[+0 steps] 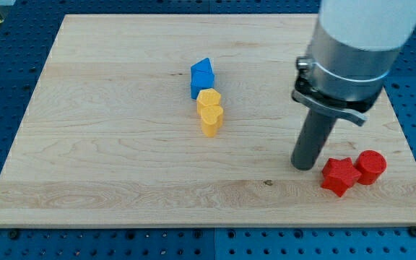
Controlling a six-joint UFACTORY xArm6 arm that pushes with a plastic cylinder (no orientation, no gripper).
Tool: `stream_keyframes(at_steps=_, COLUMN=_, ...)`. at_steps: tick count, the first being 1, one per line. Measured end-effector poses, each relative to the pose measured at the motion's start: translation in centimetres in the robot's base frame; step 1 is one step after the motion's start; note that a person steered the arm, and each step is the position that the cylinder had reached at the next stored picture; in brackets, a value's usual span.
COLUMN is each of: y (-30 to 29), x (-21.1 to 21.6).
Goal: Push the red star towards the bottom right of the board
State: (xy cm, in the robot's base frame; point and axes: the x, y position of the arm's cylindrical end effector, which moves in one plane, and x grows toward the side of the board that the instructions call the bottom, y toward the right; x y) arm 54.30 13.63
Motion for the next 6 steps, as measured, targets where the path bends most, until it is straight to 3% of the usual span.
stream_keyframes(at_steps=6, y=2.6, x=3.7)
